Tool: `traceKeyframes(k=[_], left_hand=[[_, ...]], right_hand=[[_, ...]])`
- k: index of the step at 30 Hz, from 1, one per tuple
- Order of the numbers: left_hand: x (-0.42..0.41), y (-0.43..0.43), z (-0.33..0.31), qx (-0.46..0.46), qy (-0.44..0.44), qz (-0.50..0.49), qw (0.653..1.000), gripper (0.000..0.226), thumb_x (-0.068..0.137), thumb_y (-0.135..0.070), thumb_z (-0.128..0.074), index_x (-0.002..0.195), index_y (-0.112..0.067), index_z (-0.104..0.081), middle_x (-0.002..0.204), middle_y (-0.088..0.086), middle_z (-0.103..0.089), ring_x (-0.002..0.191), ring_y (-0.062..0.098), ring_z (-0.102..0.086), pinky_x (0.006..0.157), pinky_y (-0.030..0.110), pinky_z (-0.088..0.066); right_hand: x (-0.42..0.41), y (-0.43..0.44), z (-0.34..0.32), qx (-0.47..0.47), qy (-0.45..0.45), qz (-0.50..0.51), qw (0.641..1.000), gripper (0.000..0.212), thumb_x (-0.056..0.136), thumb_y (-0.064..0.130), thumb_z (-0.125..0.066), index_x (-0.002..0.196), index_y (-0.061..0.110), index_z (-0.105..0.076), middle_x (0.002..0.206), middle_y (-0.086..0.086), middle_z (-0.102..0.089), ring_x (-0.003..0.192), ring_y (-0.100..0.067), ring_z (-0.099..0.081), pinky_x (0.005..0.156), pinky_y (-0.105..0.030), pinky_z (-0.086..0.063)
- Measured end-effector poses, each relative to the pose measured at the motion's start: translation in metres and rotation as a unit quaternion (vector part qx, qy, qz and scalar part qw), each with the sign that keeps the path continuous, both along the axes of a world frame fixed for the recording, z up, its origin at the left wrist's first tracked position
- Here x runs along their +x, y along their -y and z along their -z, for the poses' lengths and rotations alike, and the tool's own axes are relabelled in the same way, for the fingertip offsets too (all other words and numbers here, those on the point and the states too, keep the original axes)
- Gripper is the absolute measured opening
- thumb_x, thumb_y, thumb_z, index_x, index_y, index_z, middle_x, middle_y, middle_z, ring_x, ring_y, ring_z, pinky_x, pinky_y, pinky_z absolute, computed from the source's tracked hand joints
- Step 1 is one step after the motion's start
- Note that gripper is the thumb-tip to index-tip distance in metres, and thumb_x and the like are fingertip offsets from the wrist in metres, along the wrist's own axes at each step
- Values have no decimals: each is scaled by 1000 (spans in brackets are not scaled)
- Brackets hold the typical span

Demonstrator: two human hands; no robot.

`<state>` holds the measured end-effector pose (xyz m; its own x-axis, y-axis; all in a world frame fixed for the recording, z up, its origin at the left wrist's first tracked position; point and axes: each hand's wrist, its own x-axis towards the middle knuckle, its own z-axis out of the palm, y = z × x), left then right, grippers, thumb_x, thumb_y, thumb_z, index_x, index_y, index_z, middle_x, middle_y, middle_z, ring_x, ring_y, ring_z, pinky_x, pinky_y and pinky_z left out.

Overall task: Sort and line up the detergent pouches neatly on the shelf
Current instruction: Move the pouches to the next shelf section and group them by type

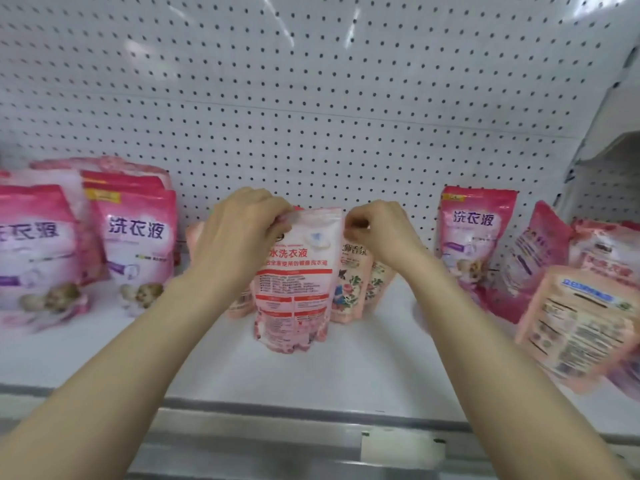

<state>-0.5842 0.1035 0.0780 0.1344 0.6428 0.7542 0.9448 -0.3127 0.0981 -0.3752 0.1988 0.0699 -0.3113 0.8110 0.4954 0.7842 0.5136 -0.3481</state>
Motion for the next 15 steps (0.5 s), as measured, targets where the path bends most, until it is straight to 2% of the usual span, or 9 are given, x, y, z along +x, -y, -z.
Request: traceKeyframes(k=[3, 6, 9, 11, 13, 15], left_hand=[[-6, 6, 2, 11, -24, -9, 1000, 15, 87, -23, -67, 99, -14, -71, 87, -1, -68, 84, 26, -57, 67, 33, -42], [-4, 7, 5, 17, -43, -18, 999, 25, 87, -23, -66, 111, -16, -68, 98, 0, -68, 91, 26, -55, 76, 37, -44], [9, 6, 11, 37, -45, -16, 998, 41, 83, -7, -64, 124, -14, -62, 116, 6, -62, 108, 29, -51, 86, 34, -39], [26, 6, 15, 58, -39, 2, 998, 50, 78, 5, -60, 126, -10, -60, 125, 10, -57, 116, 32, -48, 91, 39, -42], [48, 4, 20, 85, -46, 30, 995, 51, 75, 11, -58, 123, -7, -61, 127, 14, -55, 119, 36, -47, 94, 42, -43], [73, 0, 28, 100, -58, 68, 991, 50, 72, 14, -62, 119, -4, -64, 126, 18, -56, 120, 37, -47, 97, 43, -43]], right_hand=[[-6, -12, 7, -7, -23, -11, 1000, 14, 86, 14, -67, 87, 24, -76, 78, 11, -70, 80, -9, -63, 78, -28, -49], [4, -14, 11, -19, -51, -36, 998, 14, 88, 23, -67, 97, 28, -76, 84, 16, -72, 82, -3, -64, 79, -27, -51], [29, -7, 10, 21, -129, -46, 990, 21, 92, 37, -61, 109, 32, -73, 92, 20, -71, 82, 10, -62, 76, -14, -47], [60, -8, 11, 54, -141, 21, 988, 24, 95, 38, -57, 112, 29, -72, 100, 15, -73, 88, 2, -65, 80, -21, -49], [98, -13, 21, 8, -51, 140, 989, 29, 96, 40, -53, 116, 26, -69, 110, 2, -73, 100, -18, -66, 88, -32, -50], [126, -14, 47, -114, 86, 203, 969, 36, 97, 44, -50, 122, 23, -66, 122, -7, -69, 113, -30, -61, 92, -36, -49]])
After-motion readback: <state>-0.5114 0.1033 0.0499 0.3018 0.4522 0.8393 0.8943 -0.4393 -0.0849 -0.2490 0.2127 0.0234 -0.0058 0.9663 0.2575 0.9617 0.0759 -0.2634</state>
